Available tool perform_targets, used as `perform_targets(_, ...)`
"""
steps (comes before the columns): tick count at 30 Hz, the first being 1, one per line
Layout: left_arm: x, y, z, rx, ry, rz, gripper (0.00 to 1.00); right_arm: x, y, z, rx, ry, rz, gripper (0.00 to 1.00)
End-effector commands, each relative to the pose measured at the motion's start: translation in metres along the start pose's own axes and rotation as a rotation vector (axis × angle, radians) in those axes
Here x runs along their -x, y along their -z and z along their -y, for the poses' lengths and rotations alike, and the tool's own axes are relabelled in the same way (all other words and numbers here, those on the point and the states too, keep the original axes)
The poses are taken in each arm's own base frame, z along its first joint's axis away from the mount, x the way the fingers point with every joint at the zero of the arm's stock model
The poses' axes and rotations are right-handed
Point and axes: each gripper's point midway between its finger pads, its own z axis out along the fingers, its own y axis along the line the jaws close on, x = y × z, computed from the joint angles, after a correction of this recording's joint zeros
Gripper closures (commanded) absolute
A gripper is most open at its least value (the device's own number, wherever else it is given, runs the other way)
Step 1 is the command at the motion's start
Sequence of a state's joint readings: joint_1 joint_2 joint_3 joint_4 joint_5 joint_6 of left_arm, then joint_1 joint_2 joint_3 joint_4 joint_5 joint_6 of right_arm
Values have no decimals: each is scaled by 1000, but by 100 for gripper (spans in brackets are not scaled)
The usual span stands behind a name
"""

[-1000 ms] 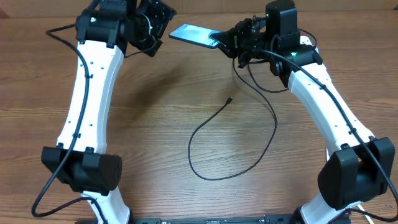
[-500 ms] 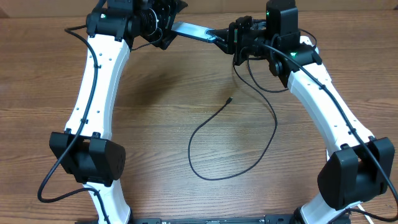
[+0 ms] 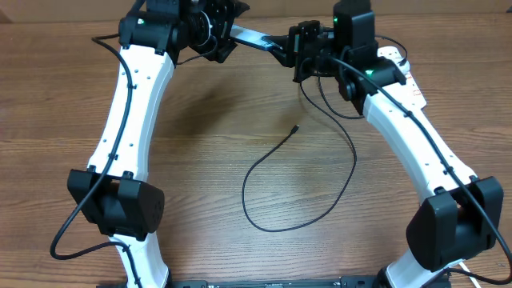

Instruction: Plug charger to phone and switch on socket

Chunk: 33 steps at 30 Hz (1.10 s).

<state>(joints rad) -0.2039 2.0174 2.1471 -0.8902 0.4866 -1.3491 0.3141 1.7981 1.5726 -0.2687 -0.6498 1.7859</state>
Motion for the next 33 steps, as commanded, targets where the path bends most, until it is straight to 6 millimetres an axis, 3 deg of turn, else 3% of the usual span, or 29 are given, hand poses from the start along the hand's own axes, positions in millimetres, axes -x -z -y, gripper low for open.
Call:
perform_targets(1,-2,-6,-2,8,83,-11,31,-32,16,-38,98,35,-25,95)
perform_targets(25,-1,-6,1,-5,171,-8,50,-38,17,-48,138,-15,-48,91)
perform_targets(33,-1,-6,1,-5,171,-8,63,-39,17,-48,137,-14,-49,91)
